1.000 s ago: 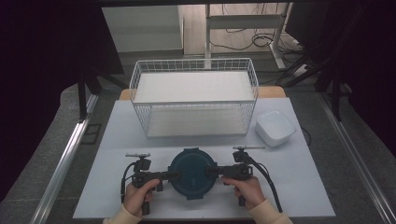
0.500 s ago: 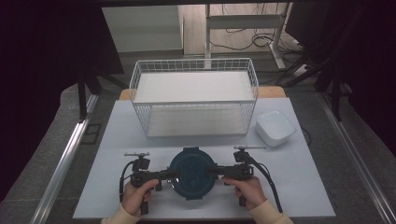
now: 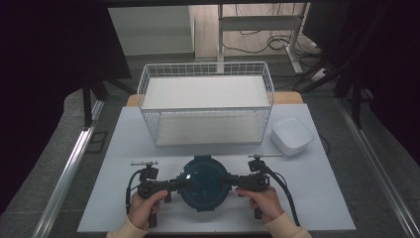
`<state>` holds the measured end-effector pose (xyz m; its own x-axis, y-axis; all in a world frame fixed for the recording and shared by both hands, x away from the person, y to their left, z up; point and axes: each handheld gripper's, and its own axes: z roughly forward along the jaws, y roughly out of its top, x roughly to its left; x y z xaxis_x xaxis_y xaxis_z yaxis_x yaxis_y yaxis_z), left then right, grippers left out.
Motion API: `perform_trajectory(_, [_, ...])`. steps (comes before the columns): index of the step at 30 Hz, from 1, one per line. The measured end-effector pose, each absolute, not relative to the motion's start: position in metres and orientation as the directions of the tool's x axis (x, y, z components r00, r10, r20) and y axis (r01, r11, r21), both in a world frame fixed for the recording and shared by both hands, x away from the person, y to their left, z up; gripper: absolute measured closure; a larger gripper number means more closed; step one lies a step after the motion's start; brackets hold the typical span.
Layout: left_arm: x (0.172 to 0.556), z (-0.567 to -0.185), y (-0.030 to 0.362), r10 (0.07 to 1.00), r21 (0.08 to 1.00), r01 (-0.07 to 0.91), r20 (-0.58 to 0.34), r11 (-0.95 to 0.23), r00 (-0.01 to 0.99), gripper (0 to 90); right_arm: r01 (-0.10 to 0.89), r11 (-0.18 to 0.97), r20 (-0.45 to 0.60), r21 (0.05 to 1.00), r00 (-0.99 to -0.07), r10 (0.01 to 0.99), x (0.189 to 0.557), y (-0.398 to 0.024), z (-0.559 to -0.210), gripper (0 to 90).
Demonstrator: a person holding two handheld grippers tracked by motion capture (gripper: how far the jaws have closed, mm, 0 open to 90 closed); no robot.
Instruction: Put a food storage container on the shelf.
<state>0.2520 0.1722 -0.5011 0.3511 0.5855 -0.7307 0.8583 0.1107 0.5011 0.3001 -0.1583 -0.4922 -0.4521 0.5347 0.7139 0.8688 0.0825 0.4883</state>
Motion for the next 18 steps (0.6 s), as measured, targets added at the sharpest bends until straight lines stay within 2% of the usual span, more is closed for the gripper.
perform_trajectory(18, [0.27, -0.479, 0.169, 0.596, 0.54, 0.838, -0.701, 0.084, 0.392, 41.4, 0.833, 0.085, 0.674, 0.547, -0.498, 0.545, 0.311, -0.158, -0.469, 43.4])
